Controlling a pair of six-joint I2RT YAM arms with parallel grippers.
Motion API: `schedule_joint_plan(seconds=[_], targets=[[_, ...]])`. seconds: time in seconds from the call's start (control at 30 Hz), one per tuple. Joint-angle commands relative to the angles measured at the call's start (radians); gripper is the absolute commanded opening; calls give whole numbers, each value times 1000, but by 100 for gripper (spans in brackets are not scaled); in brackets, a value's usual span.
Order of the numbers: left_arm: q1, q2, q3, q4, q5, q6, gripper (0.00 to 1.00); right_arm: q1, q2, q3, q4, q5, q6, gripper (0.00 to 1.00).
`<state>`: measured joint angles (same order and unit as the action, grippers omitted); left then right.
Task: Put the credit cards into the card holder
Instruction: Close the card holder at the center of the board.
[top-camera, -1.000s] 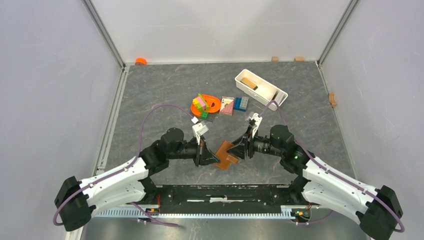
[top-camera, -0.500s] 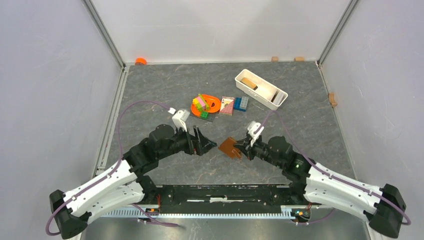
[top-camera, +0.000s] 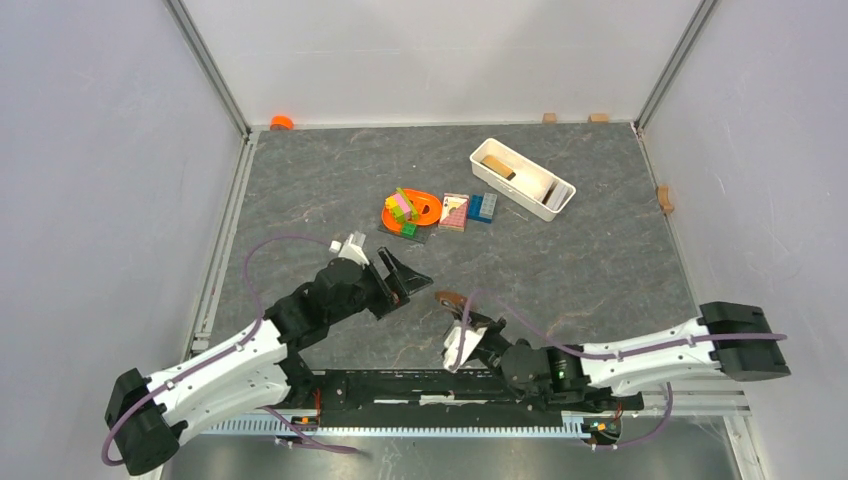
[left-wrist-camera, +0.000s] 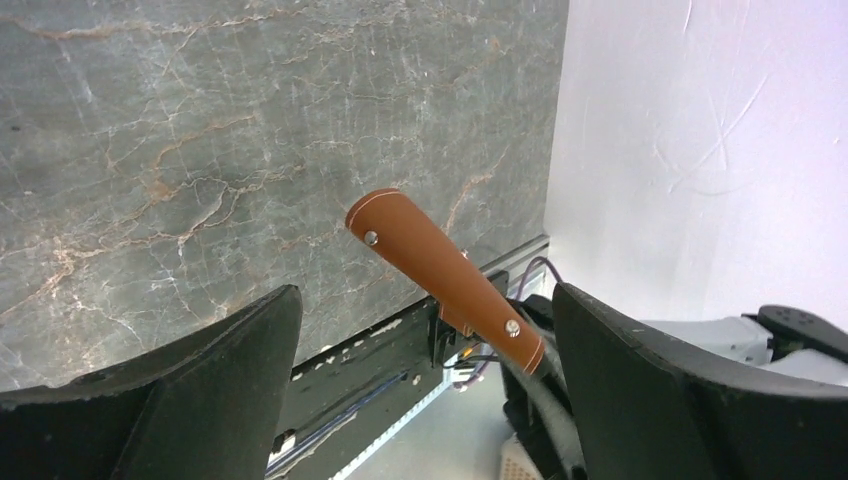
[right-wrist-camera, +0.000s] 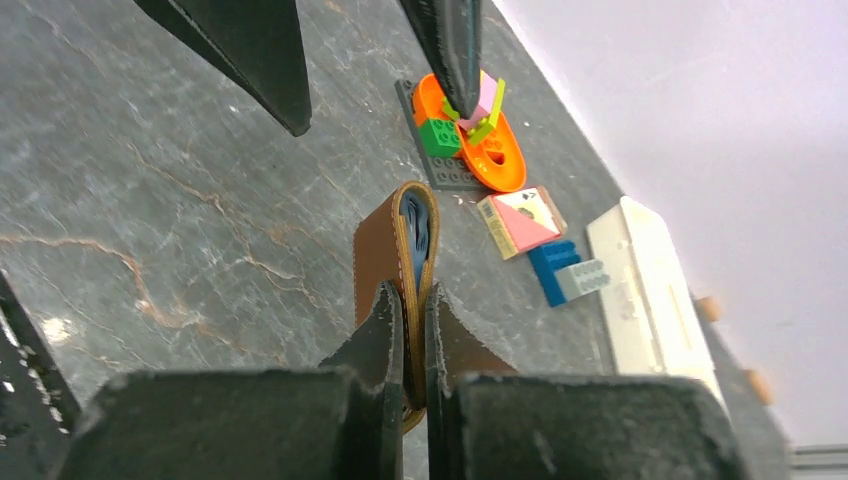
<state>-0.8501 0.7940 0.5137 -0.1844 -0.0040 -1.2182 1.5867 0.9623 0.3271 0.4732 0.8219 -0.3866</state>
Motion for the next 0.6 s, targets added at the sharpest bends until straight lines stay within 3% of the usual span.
schedule_joint_plan(seconds=[0.0, 0.17, 0.43, 0.5, 0.57], targets=[[9, -39, -65, 132, -51, -160, 100, 73, 107, 76, 226, 194, -217, 0], [9, -24, -109, 168, -8, -196, 100, 118, 194, 96, 362, 199, -325, 0], [9, 86, -104, 270, 106, -192, 100, 137, 295, 147, 391, 134, -380, 0], [10, 98, -106, 288, 120, -192, 93, 137, 316, 147, 408, 136, -400, 0], [9, 102, -115, 312, 124, -200, 74, 137, 341, 145, 419, 142, -419, 0]])
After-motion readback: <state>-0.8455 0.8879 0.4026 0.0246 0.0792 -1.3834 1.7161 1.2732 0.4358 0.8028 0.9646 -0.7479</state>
